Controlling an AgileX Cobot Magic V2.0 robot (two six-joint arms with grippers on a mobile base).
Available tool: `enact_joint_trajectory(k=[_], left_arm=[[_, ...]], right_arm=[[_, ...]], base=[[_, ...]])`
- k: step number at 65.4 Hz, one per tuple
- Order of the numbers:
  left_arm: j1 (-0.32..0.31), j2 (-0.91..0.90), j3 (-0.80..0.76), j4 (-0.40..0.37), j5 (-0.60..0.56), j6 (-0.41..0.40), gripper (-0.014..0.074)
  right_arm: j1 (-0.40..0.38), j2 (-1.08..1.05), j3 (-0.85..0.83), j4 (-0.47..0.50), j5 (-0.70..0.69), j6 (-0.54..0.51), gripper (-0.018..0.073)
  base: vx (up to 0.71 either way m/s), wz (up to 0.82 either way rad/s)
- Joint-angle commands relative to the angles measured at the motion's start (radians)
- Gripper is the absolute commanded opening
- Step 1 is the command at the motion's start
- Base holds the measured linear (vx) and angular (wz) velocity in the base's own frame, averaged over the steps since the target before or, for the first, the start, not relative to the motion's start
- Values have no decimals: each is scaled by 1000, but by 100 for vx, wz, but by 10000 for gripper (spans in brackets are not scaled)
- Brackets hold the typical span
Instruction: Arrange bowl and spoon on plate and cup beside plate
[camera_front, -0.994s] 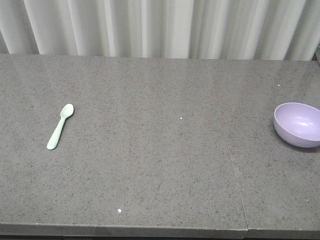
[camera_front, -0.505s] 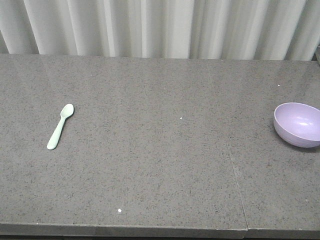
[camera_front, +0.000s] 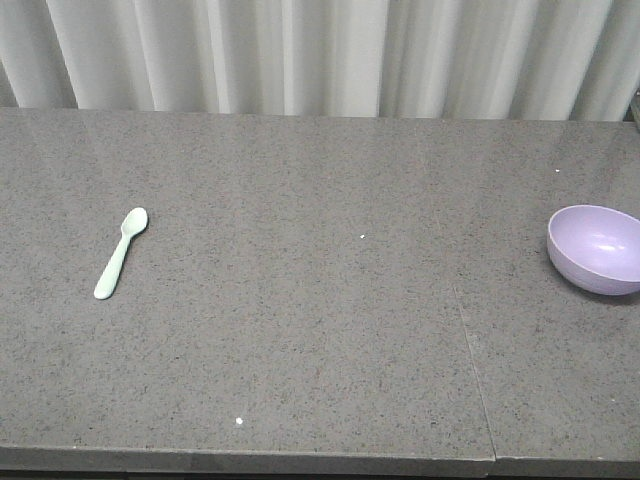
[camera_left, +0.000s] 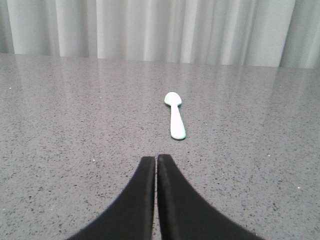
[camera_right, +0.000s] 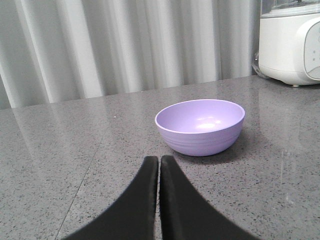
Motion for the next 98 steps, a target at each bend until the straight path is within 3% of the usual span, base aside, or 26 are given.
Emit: enact_joint_trajectory(k=[1, 35, 45, 60, 72, 82, 94, 98], left_arm=[[-5, -6, 31, 0, -70, -10, -6], [-5, -6, 31, 0, -70, -10, -6], [-5, -6, 29, 60, -81, 31, -6], [-5, -6, 29, 55, -78, 31, -6], [-5, -6, 27, -9, -134, -22, -6], [-5, -6, 23, -23, -216, -28, -6], [-5, -6, 23, -123, -388, -227, -6], [-5, -6, 23, -127, -448, -241, -6]], right_arm=[[-3, -6, 0, -9, -70, -1, 15], [-3, -6, 0, -13, -70, -2, 15], [-3, -6, 0, -13, -70, -2, 15], [-3, -6, 0, 5, -89, 3, 15], [-3, -6, 0, 127, -247, 6, 15], [-3, -6, -1, 235, -289, 6, 15], [-3, -6, -1, 286, -295, 3, 15], [-3, -6, -1, 288, -295, 3, 15]], base=[[0, 0], [0, 0], [0, 0], [0, 0], [0, 0], [0, 0], [0, 0], [0, 0]])
